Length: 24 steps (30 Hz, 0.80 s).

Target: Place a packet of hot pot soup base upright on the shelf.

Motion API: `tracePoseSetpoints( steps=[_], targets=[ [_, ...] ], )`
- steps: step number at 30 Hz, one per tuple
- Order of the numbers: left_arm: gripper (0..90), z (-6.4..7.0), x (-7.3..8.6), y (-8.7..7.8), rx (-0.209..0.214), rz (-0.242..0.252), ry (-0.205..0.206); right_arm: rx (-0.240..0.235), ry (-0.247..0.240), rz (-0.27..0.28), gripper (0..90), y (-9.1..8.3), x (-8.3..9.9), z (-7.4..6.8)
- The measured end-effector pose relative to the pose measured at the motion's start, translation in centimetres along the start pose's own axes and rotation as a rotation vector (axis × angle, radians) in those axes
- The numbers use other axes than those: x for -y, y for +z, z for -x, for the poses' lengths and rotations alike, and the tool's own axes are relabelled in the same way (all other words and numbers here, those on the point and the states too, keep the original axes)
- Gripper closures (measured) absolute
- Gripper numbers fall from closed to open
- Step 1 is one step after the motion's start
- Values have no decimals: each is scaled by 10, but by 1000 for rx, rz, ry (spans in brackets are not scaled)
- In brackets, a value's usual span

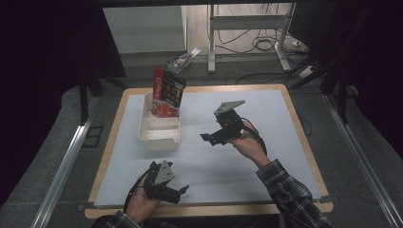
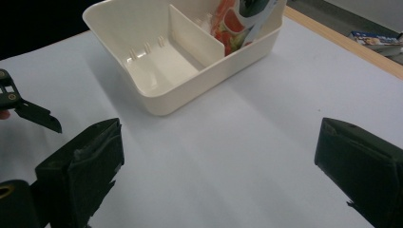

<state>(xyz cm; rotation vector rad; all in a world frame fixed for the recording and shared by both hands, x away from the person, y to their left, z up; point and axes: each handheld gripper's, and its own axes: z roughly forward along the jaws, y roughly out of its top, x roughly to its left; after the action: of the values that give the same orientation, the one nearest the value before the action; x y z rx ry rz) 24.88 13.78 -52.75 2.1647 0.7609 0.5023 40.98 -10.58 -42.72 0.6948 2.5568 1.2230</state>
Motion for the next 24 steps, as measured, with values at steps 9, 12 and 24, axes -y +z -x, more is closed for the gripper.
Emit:
tracePoseSetpoints(
  steps=[9, 12, 24],
  targets=[
    [30, 0, 0, 0, 1, -2, -3, 15, 5, 2, 24, -10, 8, -1],
    [32, -1, -1, -1, 5, -3, -10, 26, 0, 5, 25, -16, 12, -2],
    [35, -1, -1, -1, 11, -5, -24, 53, 10, 29, 25, -38, 30, -5]
  ],
)
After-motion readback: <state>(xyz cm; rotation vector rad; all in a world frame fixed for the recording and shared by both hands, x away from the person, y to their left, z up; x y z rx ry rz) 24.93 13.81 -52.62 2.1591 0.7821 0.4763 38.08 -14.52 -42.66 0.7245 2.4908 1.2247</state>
